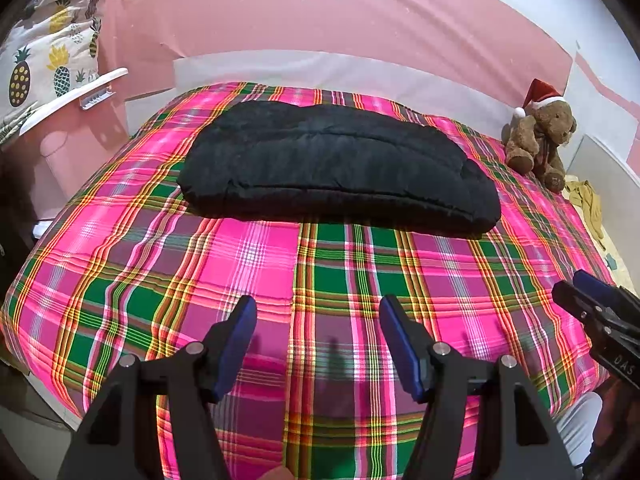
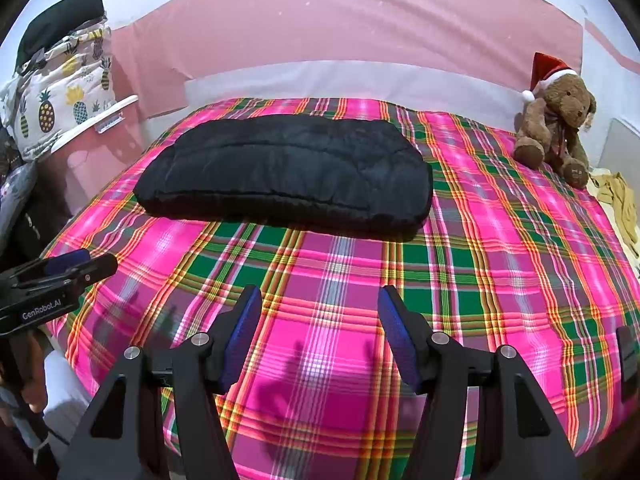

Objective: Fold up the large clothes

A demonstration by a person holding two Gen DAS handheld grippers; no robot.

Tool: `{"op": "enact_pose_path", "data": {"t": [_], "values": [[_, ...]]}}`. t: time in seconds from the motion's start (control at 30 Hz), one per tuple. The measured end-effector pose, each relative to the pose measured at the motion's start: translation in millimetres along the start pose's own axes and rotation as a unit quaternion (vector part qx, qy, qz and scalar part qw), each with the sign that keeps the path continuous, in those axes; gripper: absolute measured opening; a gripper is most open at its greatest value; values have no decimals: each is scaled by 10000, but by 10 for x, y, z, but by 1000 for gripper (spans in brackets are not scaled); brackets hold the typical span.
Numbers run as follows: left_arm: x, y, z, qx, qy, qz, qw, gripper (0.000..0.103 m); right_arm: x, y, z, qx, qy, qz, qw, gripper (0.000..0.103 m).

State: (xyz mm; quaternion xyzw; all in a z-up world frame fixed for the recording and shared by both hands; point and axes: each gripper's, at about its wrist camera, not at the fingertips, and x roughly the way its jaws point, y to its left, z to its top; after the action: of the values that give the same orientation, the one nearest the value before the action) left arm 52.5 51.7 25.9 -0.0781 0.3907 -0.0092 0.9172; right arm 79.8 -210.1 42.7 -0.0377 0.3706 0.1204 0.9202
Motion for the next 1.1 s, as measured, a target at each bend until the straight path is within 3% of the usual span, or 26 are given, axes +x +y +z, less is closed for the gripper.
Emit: {"op": "enact_pose_path", "data": {"t": [1.1], "values": [[24, -63, -21, 87, 72, -47, 9999, 66, 16, -9, -8, -28, 58, 18, 10000, 61]]}}
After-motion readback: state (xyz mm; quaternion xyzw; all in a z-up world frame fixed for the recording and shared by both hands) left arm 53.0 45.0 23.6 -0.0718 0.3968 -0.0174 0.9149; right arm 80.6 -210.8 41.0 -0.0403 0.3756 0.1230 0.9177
